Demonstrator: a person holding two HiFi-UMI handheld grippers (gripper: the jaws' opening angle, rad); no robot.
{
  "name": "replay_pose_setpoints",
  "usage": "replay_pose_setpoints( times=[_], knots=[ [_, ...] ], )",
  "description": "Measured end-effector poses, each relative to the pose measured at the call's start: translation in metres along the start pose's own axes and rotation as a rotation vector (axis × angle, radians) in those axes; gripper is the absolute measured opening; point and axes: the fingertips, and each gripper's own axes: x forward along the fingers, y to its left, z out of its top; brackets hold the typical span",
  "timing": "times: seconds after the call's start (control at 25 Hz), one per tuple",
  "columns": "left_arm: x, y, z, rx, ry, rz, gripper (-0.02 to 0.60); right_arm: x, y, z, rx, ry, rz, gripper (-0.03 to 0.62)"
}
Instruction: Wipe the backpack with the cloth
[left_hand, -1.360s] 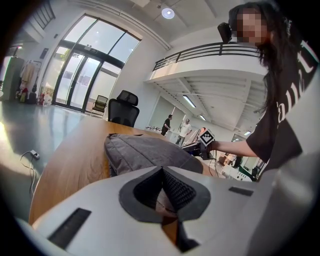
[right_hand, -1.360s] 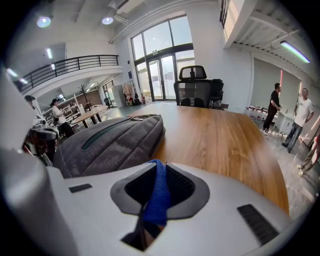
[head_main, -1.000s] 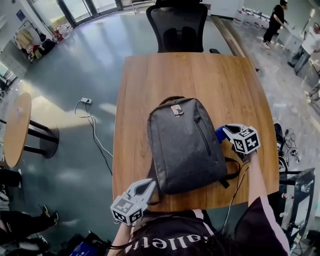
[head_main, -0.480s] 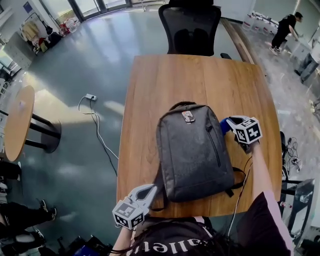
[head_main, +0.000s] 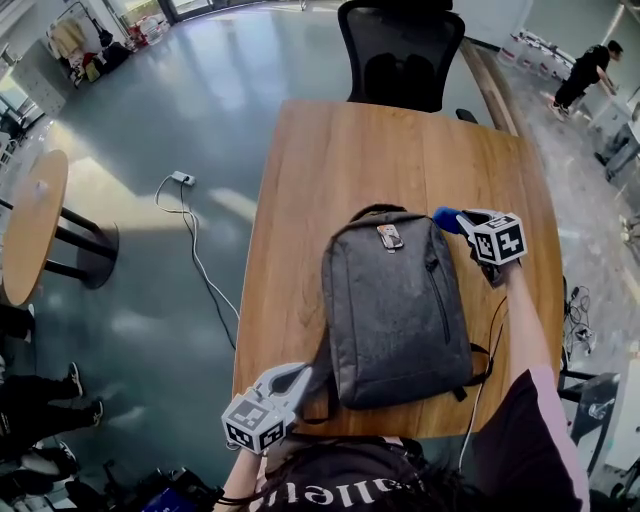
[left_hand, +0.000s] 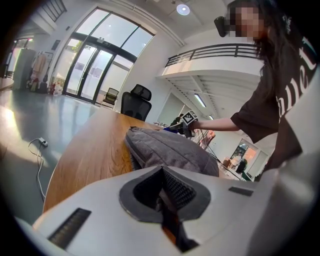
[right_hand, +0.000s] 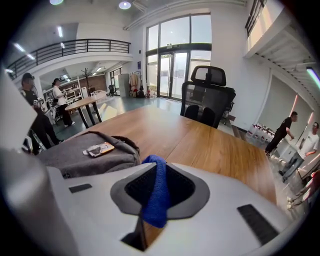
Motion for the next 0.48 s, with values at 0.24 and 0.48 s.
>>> replay_pose_setpoints(
  times=[0.24, 0.48],
  knots=[
    [-0.001, 0.016, 0.004, -0.016, -0.016, 0.011, 0.002, 0.01, -0.001, 0.018, 0.003, 0.03, -0.036, 0.061],
    [-0.003, 0.031, 0.006, -0.025, -0.028, 0.01, 0.002, 0.026, 0.031, 0.029, -0.065, 0.068, 0.036, 0.061]
  ],
)
